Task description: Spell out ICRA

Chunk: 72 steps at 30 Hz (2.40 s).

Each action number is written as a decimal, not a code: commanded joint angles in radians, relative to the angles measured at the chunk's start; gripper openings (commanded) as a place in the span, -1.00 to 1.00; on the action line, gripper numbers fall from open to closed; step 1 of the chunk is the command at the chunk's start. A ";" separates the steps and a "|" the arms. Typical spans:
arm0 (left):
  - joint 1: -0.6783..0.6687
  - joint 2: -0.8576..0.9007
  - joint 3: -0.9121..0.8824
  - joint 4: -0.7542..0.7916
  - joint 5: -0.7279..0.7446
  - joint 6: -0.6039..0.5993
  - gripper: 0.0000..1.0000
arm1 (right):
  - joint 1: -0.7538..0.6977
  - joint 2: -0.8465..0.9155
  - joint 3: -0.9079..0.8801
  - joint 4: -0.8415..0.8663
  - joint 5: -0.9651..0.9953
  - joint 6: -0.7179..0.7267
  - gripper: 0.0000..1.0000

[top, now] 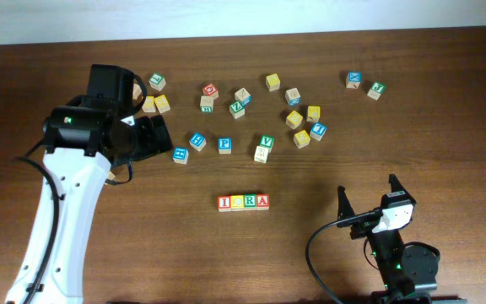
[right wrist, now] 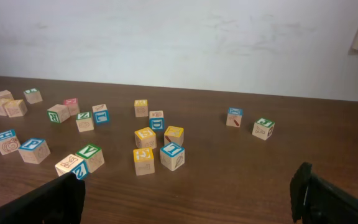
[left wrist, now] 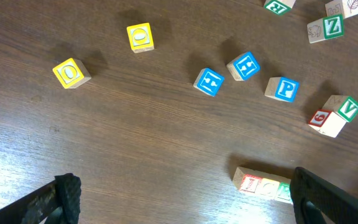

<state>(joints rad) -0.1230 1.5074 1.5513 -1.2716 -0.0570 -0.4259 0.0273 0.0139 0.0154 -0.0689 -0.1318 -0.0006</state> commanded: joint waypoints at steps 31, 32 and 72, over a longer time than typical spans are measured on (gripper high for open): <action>0.187 -1.153 -0.955 0.484 -0.007 0.215 0.98 | -0.008 -0.011 -0.010 0.000 0.009 0.001 0.97; 0.187 -1.175 -0.980 0.514 -0.007 0.215 0.98 | -0.008 -0.011 -0.010 -0.001 0.009 0.001 0.97; 0.138 -1.502 -1.543 1.189 0.053 0.453 0.98 | -0.008 -0.011 -0.010 0.000 0.009 0.001 0.97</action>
<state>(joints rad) 0.0185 0.0147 0.0116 -0.0772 -0.0143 0.0227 0.0257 0.0109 0.0143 -0.0669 -0.1284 -0.0002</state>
